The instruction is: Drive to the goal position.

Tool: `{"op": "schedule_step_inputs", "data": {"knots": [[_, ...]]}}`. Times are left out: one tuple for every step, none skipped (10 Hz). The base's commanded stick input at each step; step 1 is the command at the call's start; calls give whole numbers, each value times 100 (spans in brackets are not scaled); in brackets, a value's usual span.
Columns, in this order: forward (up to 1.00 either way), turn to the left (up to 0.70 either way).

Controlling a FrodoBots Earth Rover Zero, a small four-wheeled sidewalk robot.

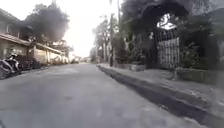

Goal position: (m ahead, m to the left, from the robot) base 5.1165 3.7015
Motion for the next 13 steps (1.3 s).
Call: {"op": "schedule_step_inputs", "data": {"knots": [[0,0],[0,0],[0,0],[0,0],[0,0],[0,0],[0,0],[22,1],[66,2],[95,2],[100,2],[100,23],[100,36]]}}
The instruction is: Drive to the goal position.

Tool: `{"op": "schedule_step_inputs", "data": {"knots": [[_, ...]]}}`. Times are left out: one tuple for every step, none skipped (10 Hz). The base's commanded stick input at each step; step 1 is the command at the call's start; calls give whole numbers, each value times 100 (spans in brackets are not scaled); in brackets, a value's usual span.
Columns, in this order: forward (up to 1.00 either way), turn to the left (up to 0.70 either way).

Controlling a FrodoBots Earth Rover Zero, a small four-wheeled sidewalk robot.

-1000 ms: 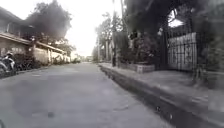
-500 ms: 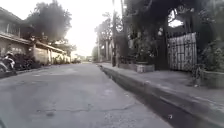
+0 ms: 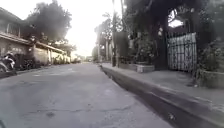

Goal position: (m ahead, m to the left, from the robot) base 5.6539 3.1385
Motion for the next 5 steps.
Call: {"op": "schedule_step_inputs", "data": {"knots": [[100,42],[100,42],[100,42],[100,42],[100,42]]}}
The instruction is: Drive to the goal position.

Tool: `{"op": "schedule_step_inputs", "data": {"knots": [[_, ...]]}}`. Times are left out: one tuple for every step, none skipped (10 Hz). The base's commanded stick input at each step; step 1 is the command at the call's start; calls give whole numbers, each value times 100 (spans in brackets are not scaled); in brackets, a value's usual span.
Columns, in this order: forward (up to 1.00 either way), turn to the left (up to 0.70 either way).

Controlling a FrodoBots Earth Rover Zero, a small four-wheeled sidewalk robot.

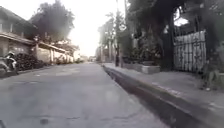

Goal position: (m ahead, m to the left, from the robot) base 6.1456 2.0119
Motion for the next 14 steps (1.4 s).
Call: {"op": "schedule_step_inputs", "data": {"knots": [[100,42],[100,42],[100,42],[100,18],[100,2],[100,2],[100,2],[100,2],[100,2],[100,2],[100,2],[100,2],[100,-20],[100,-38]]}}
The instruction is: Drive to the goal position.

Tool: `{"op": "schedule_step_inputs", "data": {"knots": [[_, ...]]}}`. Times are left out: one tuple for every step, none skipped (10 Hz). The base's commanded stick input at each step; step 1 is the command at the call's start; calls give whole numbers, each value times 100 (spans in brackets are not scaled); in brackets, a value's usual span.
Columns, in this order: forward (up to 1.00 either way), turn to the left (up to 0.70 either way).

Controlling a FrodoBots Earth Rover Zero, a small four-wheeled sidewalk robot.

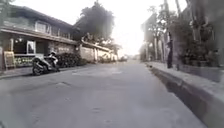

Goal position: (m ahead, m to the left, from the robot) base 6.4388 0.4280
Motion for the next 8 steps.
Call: {"op": "schedule_step_inputs", "data": {"knots": [[100,-38],[100,-38],[100,-38],[100,-38],[100,-14],[100,2],[100,2],[100,2]]}}
